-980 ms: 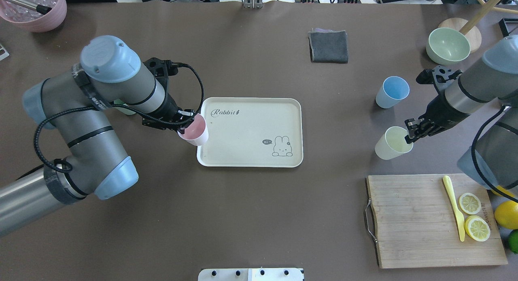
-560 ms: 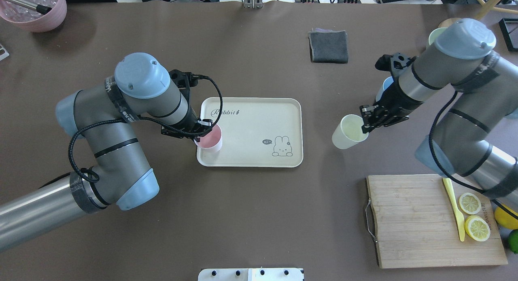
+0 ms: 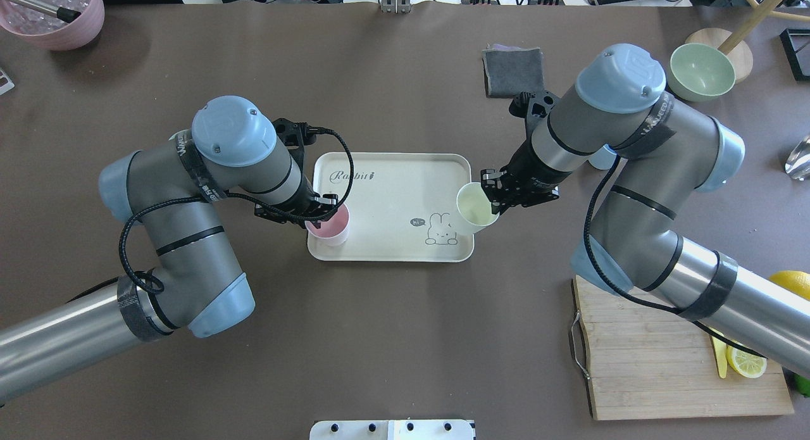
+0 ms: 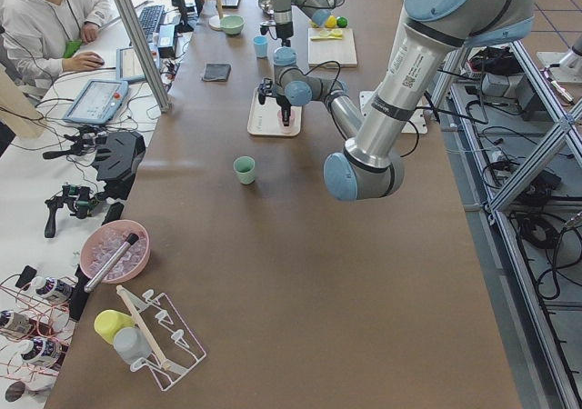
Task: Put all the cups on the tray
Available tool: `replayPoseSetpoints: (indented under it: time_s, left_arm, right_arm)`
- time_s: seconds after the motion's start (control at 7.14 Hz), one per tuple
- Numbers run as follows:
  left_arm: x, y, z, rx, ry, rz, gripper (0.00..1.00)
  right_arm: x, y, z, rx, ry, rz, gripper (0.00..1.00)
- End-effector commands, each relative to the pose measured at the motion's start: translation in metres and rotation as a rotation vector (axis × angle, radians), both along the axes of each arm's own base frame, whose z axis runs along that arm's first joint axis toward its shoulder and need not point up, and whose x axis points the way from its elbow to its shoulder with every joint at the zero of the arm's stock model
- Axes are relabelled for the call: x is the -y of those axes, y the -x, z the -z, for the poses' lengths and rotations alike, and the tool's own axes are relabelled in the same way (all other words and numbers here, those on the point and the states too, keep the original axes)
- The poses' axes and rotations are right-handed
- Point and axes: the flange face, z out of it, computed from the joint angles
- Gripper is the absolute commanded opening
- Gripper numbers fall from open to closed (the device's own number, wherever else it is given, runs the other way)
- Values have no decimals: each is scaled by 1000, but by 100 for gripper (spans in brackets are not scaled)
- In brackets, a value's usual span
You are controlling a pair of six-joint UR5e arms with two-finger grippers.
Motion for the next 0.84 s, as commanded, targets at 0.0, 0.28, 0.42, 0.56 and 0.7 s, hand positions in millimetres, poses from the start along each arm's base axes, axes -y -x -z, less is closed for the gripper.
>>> replayPoseSetpoints:
  time_s: [0.0,0.28,0.42,0.56,0.7]
  left_arm:
    - [30,44,-2,1,-88,-3,98]
    - [79,115,-46,49,-158,-36,98]
    - [98,154,-84,86,-200,-81,98]
    - [117,170,-113,124,-214,-103,97]
    - [126,165,-131,140,-192,-106,92]
  right_arm:
    - [-5,23,6,-24,11,-48,0]
    - [-8,21,13,-11,26,-64,100]
    - [-2,7,21,4,21,-75,100]
    - [7,-16,24,21,34,-86,100]
    - [23,-45,20,33,65,-89,100]
